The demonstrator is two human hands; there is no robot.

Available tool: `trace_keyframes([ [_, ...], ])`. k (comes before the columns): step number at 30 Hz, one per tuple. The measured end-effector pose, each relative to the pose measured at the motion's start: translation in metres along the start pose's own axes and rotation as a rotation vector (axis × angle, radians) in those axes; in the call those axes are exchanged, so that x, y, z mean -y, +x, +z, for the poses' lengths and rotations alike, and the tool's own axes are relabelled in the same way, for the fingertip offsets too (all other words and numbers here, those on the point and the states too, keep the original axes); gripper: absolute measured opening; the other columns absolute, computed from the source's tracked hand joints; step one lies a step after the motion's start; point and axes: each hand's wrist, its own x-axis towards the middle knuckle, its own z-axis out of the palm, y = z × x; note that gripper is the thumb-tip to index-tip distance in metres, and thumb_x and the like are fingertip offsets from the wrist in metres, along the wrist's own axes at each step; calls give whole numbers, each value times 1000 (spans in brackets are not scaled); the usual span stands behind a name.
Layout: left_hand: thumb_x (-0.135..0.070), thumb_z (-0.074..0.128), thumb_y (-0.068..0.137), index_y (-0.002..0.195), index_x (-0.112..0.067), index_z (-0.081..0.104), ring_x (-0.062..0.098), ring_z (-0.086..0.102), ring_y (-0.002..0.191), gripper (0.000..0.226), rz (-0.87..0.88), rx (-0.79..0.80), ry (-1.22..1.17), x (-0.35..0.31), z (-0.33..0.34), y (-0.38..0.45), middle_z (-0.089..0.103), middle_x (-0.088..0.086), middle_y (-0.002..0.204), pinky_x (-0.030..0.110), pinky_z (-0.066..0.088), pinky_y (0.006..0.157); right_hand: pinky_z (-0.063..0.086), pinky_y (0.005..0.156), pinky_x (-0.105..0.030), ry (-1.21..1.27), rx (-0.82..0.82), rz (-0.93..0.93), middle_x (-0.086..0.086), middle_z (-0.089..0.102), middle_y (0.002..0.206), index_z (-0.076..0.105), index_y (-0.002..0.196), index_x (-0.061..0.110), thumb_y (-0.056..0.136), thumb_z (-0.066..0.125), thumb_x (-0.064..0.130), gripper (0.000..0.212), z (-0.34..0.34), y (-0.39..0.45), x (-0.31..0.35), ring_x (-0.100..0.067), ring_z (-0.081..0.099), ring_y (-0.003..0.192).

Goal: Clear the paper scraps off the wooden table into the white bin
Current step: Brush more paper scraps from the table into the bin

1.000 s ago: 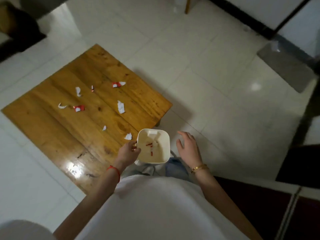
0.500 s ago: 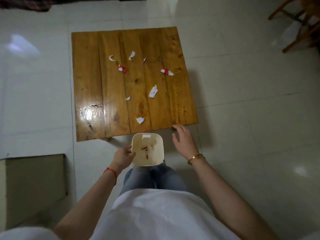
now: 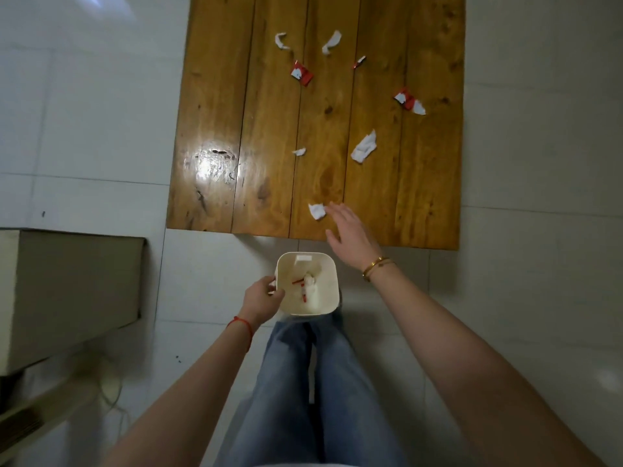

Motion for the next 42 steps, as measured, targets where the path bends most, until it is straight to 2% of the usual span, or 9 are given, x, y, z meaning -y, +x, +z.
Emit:
trace_keyframes([
  [6,-16,54,88,131,-9,51,29,62,108,43,23,19,-33,7,11,56,63,17,122,36,51,89,9,110,-27,-51,24,-70,2,18,158,22,149,20,97,44,24,56,43,36,-13,-14,7,146],
  [11,-16,53,87,129,-11,53,22,62,95,42,53,8,-62,7,17,81,65,15,119,26,48,80,7,115,-29,-71,23,-116,2,14,159,21,149,16,98,42,22,56,68,21,-25,-9,1,146],
  [17,-15,52,88,131,-13,52,26,64,104,43,62,0,-101,6,17,88,65,14,121,28,49,85,30,113,-40,-35,122,-358,-2,47,142,46,137,14,96,41,19,42,69,-20,-33,-13,37,136],
  [19,-15,53,87,131,-13,52,25,64,104,44,63,0,-109,7,17,88,65,14,122,28,49,85,30,114,-40,-17,40,-311,-1,42,147,42,140,15,96,41,19,44,58,-8,-37,-13,33,138],
  [23,-17,53,88,132,-14,50,24,63,105,45,55,-4,-119,10,17,89,63,13,124,29,49,84,18,117,-39,-60,-198,-37,-4,21,157,25,148,16,98,39,24,53,16,55,-51,-19,15,145],
  [26,-18,53,88,133,-13,50,25,63,107,44,52,-11,-116,11,19,88,63,14,125,31,50,86,15,119,-40,-88,-228,91,-9,14,159,19,149,11,98,39,26,57,-13,101,-66,-24,10,146],
  [33,-16,53,88,134,-11,48,27,62,110,46,53,-15,-129,10,24,83,62,14,126,36,50,92,3,119,-36,-192,-72,88,-13,11,159,18,149,9,98,39,30,59,-18,131,-77,-24,8,146],
  [38,-15,53,88,134,-11,49,27,63,109,47,48,-9,-138,8,23,81,63,14,125,36,51,93,28,114,-46,-255,31,-184,-6,24,155,28,145,18,94,44,33,55,25,60,-50,-21,20,144],
  [42,-16,52,88,134,-11,49,27,63,108,46,42,-13,-129,8,20,80,64,15,124,38,51,94,11,120,-40,-320,281,-441,-6,15,158,17,150,15,99,31,38,57,68,-7,-44,-16,7,146],
])
